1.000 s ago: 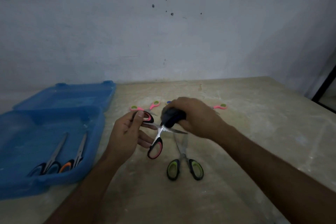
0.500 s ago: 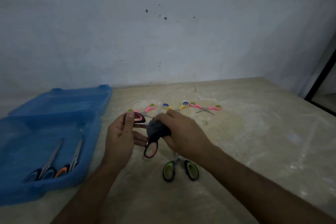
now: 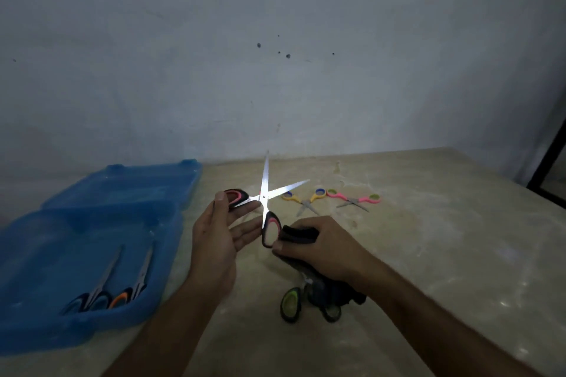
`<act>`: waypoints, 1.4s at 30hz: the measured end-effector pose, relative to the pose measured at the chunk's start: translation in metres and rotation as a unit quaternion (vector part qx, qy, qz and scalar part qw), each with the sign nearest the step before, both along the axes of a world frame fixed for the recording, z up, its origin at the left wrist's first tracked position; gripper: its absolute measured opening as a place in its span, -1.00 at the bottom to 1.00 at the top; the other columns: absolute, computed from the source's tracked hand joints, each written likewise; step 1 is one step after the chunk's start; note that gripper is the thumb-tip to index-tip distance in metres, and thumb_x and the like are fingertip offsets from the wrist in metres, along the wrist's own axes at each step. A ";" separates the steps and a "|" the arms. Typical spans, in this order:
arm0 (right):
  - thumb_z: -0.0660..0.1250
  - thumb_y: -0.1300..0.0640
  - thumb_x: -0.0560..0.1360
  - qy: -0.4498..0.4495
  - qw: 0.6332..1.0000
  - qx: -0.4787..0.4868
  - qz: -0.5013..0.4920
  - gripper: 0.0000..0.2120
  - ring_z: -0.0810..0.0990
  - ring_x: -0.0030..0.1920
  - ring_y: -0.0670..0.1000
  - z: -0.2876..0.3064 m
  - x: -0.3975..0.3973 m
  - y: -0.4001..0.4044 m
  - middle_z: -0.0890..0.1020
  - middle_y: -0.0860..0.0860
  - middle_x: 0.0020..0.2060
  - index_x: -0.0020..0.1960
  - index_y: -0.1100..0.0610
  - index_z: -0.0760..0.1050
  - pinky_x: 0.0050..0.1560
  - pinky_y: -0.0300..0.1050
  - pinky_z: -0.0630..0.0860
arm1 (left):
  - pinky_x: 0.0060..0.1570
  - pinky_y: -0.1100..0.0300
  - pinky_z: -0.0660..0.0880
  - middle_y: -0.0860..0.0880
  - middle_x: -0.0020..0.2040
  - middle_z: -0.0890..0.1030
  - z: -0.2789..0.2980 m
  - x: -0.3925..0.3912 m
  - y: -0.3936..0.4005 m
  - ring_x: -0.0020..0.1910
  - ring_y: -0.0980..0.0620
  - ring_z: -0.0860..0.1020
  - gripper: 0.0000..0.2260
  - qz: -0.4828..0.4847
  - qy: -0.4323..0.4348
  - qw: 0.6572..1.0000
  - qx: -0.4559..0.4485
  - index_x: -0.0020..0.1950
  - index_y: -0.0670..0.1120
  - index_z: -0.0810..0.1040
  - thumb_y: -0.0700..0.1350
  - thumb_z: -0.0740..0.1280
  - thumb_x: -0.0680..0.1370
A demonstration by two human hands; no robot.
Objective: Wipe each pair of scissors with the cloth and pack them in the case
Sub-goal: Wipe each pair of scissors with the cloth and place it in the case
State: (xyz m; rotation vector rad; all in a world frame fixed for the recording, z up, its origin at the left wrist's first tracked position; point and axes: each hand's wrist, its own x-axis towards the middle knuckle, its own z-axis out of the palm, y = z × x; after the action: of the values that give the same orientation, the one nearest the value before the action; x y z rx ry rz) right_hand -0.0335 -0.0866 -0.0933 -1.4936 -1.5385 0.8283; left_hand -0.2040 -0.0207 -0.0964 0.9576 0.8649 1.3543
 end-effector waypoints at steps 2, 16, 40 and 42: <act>0.54 0.00 0.46 0.073 0.997 -0.002 0.002 -0.79 0.64 -0.23 -0.06 0.004 -0.007 0.001 0.72 0.12 -0.24 -0.12 0.17 0.69 -0.16 -0.14 0.51 | -0.04 0.04 0.62 -0.12 0.04 0.75 0.005 0.003 -0.004 -0.05 -0.07 0.73 -0.67 -0.018 -0.015 1.000 -0.012 0.16 -0.09 0.58 0.07 0.11 0.71; 0.47 0.19 0.51 0.235 0.970 0.025 -0.052 -0.85 0.63 -0.27 -0.02 0.016 -0.009 -0.002 0.66 0.02 -0.35 -0.24 0.10 0.68 -0.22 -0.22 0.52 | 0.17 -0.12 0.57 -0.02 0.18 0.70 -0.003 0.010 -0.028 0.18 -0.09 0.63 -0.65 -0.136 0.097 0.986 0.023 0.26 -0.04 0.65 0.08 0.20 0.65; 0.50 -0.03 0.50 0.102 0.995 0.008 0.012 -0.73 0.63 -0.41 -0.02 -0.040 -0.134 -0.002 0.65 0.02 -0.44 -0.29 0.08 0.58 -0.36 -0.16 0.51 | -0.40 0.24 0.55 -0.09 -0.26 0.74 0.063 -0.277 0.039 -0.34 0.08 0.71 -0.78 -0.012 0.659 0.750 -0.062 -0.12 -0.23 0.68 -0.09 0.42 0.58; 0.51 0.00 0.49 0.115 0.993 0.002 -0.005 -0.74 0.59 -0.45 -0.05 -0.043 -0.134 -0.002 0.63 0.01 -0.46 -0.29 0.09 0.58 -0.42 -0.25 0.46 | -0.39 0.26 0.54 -0.05 -0.29 0.71 0.056 -0.294 0.047 -0.36 0.11 0.67 -0.76 -0.040 0.681 0.724 -0.101 -0.09 -0.26 0.68 -0.07 0.42 0.58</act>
State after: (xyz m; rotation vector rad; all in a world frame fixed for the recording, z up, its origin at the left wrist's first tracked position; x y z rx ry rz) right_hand -0.1676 -0.0889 -0.1360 -1.3496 -1.3602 0.9566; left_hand -0.4980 0.0263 -0.0406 1.7777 1.9576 0.2184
